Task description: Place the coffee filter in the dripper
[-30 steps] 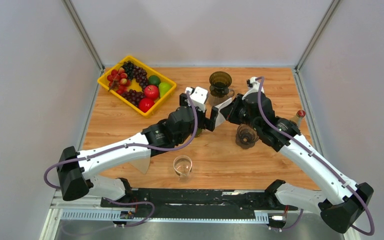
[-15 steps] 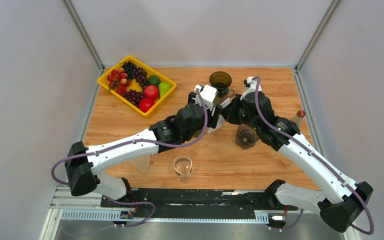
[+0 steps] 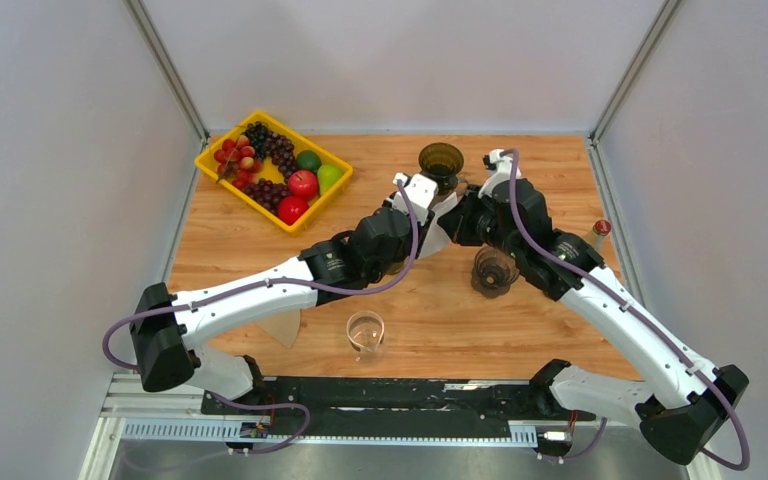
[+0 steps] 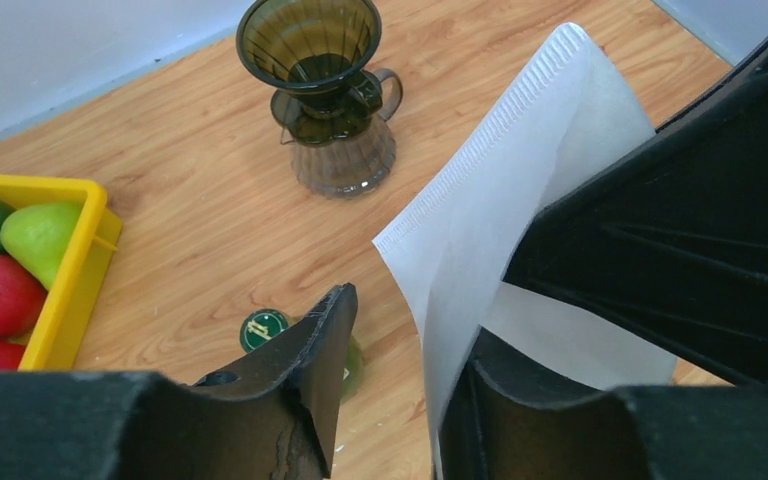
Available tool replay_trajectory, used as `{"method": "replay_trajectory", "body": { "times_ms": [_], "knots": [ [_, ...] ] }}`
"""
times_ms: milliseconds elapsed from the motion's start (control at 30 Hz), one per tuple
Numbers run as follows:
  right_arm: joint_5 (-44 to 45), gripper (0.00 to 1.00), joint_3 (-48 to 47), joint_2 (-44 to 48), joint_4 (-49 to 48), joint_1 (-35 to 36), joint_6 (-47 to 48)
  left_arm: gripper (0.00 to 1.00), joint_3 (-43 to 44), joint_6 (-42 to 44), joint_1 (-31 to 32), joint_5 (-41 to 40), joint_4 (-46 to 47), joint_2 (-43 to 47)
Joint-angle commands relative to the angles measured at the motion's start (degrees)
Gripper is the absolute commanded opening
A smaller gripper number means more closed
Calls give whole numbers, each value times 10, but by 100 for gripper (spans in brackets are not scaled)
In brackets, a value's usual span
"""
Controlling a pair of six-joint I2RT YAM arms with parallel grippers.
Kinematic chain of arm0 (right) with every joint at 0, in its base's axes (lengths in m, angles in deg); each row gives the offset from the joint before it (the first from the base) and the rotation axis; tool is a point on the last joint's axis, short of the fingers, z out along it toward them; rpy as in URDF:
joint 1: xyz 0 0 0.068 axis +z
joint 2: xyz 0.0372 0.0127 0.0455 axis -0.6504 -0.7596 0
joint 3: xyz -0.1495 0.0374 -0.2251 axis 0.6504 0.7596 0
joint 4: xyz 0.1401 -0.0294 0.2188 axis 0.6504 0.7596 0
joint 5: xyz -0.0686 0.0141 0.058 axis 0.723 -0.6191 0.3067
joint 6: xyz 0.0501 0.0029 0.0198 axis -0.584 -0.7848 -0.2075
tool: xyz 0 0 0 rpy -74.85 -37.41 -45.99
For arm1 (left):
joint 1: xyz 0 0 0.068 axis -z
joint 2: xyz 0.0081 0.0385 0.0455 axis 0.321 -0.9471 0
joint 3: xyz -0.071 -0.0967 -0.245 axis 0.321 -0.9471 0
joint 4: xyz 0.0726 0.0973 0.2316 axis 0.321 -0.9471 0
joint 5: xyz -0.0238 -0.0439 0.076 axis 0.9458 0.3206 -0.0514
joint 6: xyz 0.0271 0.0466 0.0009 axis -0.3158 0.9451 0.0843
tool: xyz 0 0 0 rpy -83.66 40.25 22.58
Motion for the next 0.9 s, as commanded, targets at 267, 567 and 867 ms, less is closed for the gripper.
{"method": "replay_trajectory", "body": {
  "times_ms": [267, 567, 867],
  "knots": [
    [16, 0, -24, -14, 40, 0, 60, 29, 35, -12, 4, -69, -9, -11],
    [55, 0, -28, -15, 71, 0, 102, 24, 33, -17, 5, -106, -17, -8],
    [51, 0, -27, -3, 84, 0, 157, 24, 29, -29, 4, -99, -35, -1]
  ]
}}
